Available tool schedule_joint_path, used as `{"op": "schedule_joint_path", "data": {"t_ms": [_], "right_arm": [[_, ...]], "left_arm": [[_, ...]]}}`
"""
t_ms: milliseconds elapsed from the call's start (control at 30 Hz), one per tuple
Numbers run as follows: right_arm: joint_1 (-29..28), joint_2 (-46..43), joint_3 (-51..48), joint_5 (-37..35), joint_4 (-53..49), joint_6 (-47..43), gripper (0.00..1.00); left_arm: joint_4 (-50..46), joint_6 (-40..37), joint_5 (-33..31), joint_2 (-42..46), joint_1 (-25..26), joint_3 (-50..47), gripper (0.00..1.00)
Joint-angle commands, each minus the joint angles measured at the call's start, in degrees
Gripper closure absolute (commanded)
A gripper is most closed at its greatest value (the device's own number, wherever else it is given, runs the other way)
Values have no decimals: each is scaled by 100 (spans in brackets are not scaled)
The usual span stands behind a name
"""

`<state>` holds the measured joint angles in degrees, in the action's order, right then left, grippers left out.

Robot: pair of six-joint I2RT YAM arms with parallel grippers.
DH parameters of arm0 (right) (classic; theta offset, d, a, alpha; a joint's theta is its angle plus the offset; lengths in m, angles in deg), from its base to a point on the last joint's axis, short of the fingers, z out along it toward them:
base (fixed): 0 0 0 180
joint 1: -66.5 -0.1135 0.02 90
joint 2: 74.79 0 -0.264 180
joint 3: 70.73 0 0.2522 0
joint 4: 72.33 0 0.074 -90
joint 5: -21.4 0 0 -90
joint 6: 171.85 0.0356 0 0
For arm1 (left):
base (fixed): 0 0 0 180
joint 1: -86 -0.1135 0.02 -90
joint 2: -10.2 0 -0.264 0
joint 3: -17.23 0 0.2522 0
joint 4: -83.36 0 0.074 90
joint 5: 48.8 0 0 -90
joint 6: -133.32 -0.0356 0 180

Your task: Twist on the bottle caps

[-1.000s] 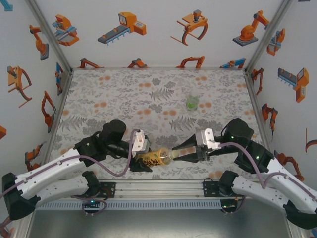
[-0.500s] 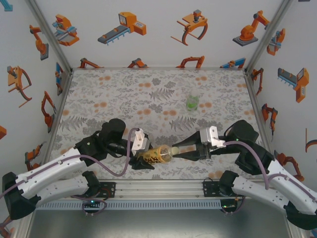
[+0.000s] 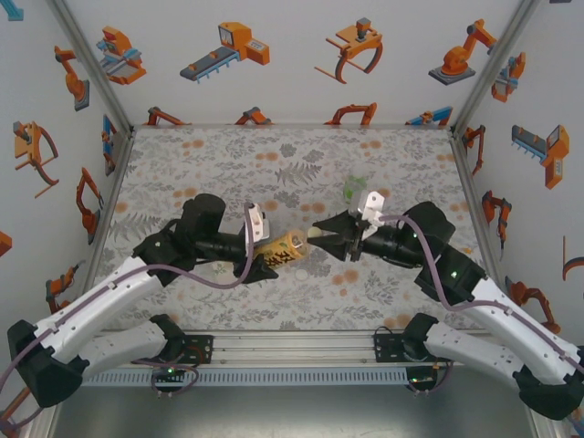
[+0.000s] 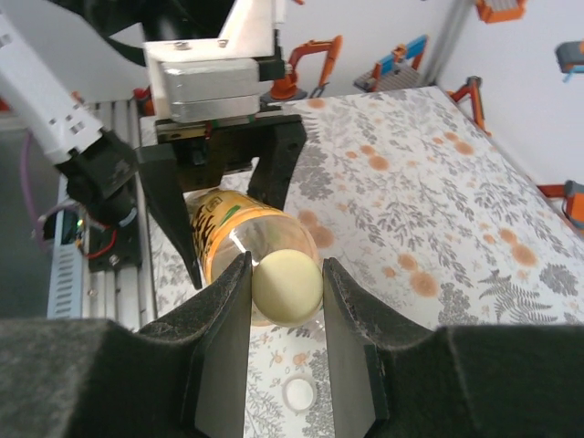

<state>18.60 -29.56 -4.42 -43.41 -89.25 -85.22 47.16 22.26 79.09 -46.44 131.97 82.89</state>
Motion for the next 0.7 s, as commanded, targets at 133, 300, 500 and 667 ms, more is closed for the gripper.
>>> {"op": "schedule_joint_path", "data": {"t_ms": [133, 300, 500, 667], "right_arm": [[573, 353, 4, -409, 501, 642, 100], [882, 471, 84, -402, 514, 719, 100], [1052, 548, -193, -562, 569, 712, 100], [1263, 588, -843, -751, 870, 894, 100]], "left_arm": [[-376, -459, 364, -420, -405, 700, 100], [-620, -419, 134, -623, -579, 770, 100], [-1041, -491, -230, -863, -746, 951, 100], [-1038, -151, -731, -905, -1217, 987, 100]]}}
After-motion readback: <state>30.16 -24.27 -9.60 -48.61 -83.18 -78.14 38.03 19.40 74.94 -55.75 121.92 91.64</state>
